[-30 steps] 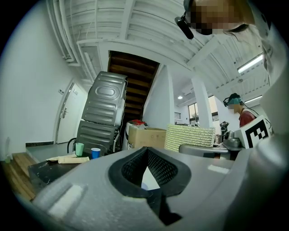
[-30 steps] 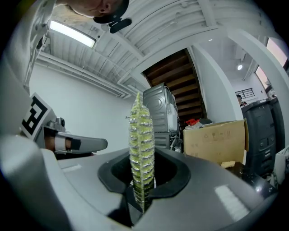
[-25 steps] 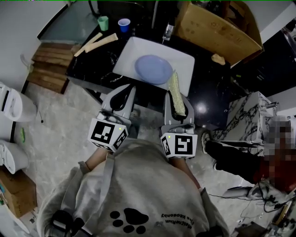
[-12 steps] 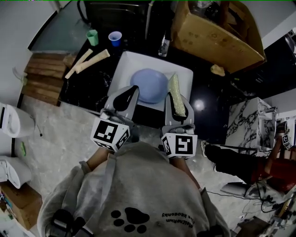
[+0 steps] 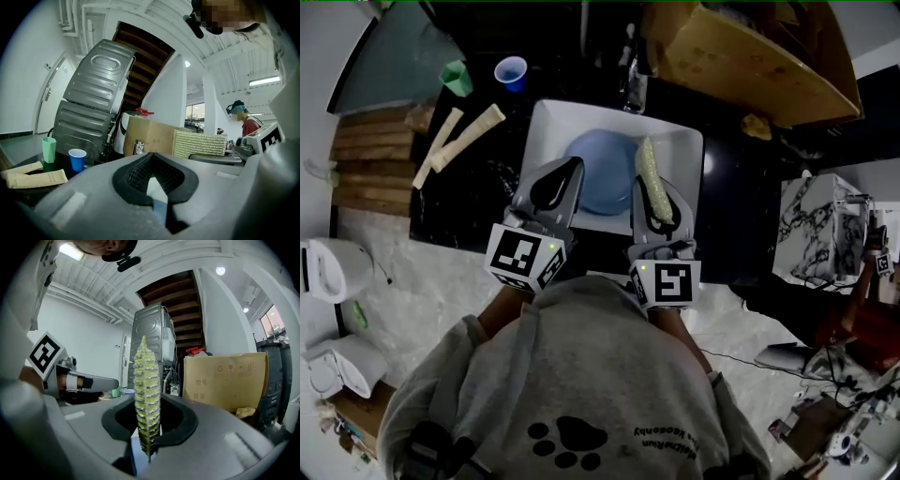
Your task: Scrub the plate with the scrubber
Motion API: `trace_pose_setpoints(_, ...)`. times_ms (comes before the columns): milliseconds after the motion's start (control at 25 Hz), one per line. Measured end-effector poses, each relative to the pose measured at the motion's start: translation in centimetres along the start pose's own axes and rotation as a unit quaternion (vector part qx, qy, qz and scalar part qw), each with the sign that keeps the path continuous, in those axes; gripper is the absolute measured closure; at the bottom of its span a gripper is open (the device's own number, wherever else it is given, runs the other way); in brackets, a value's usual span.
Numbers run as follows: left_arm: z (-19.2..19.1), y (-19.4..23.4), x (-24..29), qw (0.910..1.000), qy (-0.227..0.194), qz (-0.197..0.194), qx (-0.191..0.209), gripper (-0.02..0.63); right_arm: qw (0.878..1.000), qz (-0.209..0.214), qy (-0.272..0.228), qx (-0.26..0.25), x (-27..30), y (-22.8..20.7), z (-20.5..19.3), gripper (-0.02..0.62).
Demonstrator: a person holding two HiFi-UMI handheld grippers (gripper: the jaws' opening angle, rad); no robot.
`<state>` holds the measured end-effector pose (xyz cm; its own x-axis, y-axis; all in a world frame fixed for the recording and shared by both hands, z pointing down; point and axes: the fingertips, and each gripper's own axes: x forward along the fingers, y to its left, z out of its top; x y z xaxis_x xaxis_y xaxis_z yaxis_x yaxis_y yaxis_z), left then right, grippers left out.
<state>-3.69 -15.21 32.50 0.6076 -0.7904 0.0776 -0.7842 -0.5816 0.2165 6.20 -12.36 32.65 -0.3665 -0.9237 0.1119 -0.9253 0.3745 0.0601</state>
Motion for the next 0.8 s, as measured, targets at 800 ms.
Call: trace_pose_setpoints(800,-8.3,4.8,5.9,0.9943,0.097,-0.038,-0.021,0.601,0.995,0.009,0.096,0.008,6.0,-0.6,-7.3,0.529)
